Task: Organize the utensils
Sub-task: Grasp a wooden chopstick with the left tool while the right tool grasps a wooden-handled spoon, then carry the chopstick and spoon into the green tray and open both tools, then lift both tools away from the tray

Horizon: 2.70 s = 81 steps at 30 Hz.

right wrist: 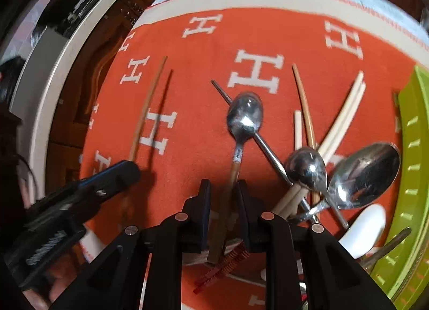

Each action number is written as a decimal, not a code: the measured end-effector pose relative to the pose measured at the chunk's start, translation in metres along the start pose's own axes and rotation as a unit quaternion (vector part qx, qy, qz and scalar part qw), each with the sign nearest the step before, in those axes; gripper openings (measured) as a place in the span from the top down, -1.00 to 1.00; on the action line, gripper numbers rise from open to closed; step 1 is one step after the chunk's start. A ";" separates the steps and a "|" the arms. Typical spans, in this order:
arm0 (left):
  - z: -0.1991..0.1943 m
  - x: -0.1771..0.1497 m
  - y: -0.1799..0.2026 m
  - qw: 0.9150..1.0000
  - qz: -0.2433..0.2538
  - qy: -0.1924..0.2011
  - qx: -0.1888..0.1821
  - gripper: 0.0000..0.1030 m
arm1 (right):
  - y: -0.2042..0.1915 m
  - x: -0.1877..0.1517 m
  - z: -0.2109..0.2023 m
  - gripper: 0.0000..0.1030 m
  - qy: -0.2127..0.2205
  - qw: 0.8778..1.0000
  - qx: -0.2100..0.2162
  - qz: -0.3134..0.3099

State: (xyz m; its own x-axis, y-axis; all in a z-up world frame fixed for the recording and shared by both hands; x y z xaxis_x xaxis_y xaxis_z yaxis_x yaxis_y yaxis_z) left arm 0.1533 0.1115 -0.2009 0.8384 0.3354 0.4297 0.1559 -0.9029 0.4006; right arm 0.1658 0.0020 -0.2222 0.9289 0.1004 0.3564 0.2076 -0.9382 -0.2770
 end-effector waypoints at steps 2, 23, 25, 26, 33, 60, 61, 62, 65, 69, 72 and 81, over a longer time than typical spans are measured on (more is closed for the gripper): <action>-0.007 0.001 0.001 1.000 -0.002 0.005 -0.004 0.93 | -0.005 -0.001 0.000 0.77 0.018 0.999 -0.023 -0.019; -0.063 -0.023 0.075 0.996 0.070 0.021 -0.047 0.93 | 0.043 -0.050 -0.116 0.88 0.108 0.985 0.091 0.095; -0.066 -0.028 0.094 0.995 0.086 0.019 -0.055 0.93 | 0.060 -0.058 -0.134 0.88 0.122 0.982 0.090 0.110; -0.066 -0.031 0.105 0.994 0.094 0.017 -0.060 0.93 | 0.072 -0.062 -0.145 0.88 0.133 0.980 0.087 0.121; -0.057 -0.050 0.181 0.985 0.144 -0.007 -0.096 0.93 | 0.155 -0.085 -0.205 0.88 0.183 0.967 0.046 0.172; -0.020 -0.088 0.249 0.968 0.246 -0.033 -0.046 0.53 | 0.245 -0.118 -0.203 0.81 0.175 0.963 -0.002 0.204; -0.023 -0.088 0.243 0.968 0.247 -0.029 -0.040 0.52 | 0.241 -0.119 -0.204 0.81 0.176 0.963 -0.003 0.202; -0.027 -0.088 0.236 0.968 0.249 -0.021 -0.030 0.52 | 0.237 -0.120 -0.206 0.81 0.177 0.964 -0.005 0.200; -0.037 -0.085 0.214 0.968 0.250 -0.006 -0.008 0.48 | 0.227 -0.124 -0.210 0.81 0.179 0.966 -0.006 0.188; -0.048 -0.084 0.185 0.971 0.240 0.004 0.014 0.40 | 0.206 -0.128 -0.211 0.81 0.173 0.969 -0.003 0.174; -0.055 -0.082 0.166 0.973 0.230 0.014 0.030 0.39 | 0.194 -0.127 -0.209 0.81 0.168 0.972 -0.001 0.162; -0.069 -0.073 0.104 0.980 0.190 0.029 0.048 0.09 | 0.148 -0.119 -0.194 0.74 0.141 0.982 0.011 0.127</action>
State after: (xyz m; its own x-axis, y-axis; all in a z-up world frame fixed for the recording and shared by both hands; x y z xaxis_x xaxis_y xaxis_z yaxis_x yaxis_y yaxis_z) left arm 0.0724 0.0122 -0.1350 0.8147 -0.0184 0.5796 -0.1113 -0.9859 0.1251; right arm 0.0262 -0.2136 -0.1330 0.8303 -0.2347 0.5054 -0.0105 -0.9134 -0.4068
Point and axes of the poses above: each gripper's, at about its wrist camera, not at the fingertips, and z roughly the way its jaws point, y to its right, x to its top, the point moved 5 cm from there along z, roughly the way its jaws point, and after that the axes turned 12 degrees about y, right-handed, at the moved point
